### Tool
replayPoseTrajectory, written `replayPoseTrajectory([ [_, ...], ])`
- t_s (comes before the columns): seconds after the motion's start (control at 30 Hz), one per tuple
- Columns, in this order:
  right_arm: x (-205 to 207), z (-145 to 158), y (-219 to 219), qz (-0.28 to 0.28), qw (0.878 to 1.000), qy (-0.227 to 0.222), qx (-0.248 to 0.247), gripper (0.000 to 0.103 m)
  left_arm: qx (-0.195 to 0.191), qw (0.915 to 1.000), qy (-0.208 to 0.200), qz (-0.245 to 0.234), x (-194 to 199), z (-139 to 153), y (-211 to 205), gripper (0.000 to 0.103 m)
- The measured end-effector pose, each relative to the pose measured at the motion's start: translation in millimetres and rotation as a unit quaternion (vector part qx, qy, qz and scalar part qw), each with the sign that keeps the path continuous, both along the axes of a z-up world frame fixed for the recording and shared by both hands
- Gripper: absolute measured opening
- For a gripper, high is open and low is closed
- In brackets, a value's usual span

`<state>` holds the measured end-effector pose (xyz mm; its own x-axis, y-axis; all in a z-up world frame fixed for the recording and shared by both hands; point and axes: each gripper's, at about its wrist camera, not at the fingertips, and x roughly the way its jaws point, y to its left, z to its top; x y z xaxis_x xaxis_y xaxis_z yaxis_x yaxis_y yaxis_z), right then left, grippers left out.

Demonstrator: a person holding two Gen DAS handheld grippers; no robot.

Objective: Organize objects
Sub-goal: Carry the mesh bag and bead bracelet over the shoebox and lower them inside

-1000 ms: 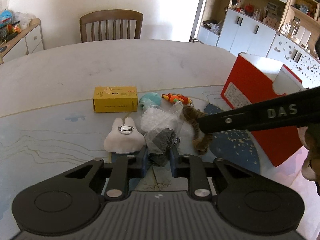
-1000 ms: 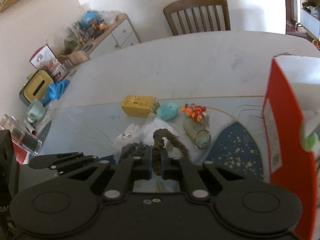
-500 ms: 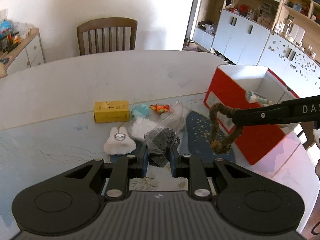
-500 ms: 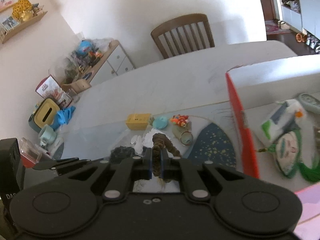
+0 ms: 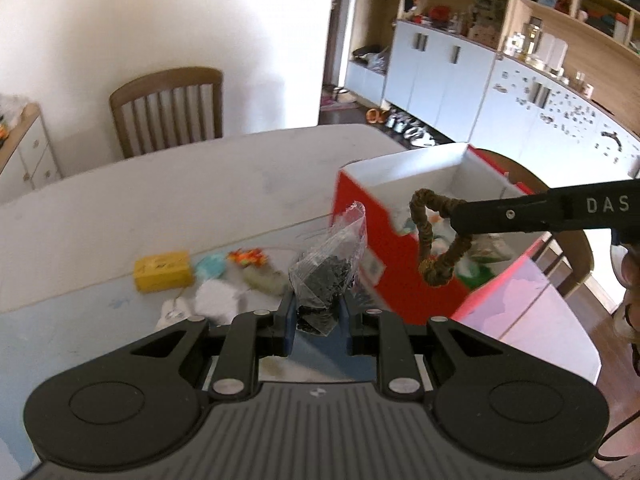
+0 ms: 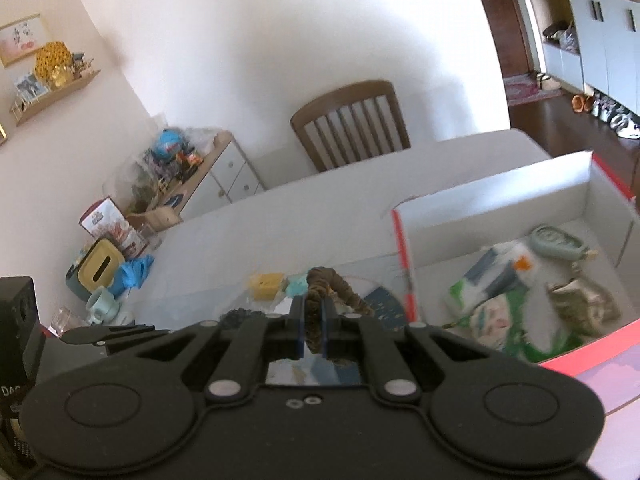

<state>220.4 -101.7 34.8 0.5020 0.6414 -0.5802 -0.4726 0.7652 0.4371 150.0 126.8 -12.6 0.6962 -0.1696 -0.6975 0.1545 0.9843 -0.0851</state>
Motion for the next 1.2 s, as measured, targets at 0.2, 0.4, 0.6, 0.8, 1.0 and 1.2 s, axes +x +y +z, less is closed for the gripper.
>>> replayPoseTrajectory([
  [0.2,5.7,5.3,-34.2,-0.019,1.0,-0.011,-0.005,0.006,0.004,0.9998,-0.009,-0.018,8.7,12.5,-35.4,0.021],
  [0.4,17.5,5.9,-70.4,-0.032,0.999,-0.019,-0.012,0.006,0.012,0.9993,-0.01,-0.033,27.5,16.8,-73.7,0.021],
  [0.6,36.9,0.1,-104.5,-0.045,0.999,-0.02,-0.021,0.006,0.026,0.9985,0.003,-0.049,49.5,11.7,-111.9,0.021],
  [0.8,58.8,-8.0,-133.8,-0.054,0.998,-0.015,-0.028,0.006,0.039,0.9968,0.02,-0.067,69.3,0.9,-147.2,0.021],
  [1.0,81.4,-18.3,-152.9,-0.055,0.998,-0.008,-0.037,0.006,0.047,0.9949,0.041,-0.079,91.7,-11.3,-175.9,0.021],
  [1.2,100.4,-30.7,-160.6,-0.053,0.997,-0.007,-0.061,0.006,0.058,0.9924,0.068,-0.084,112.7,-29.8,-194.4,0.021],
])
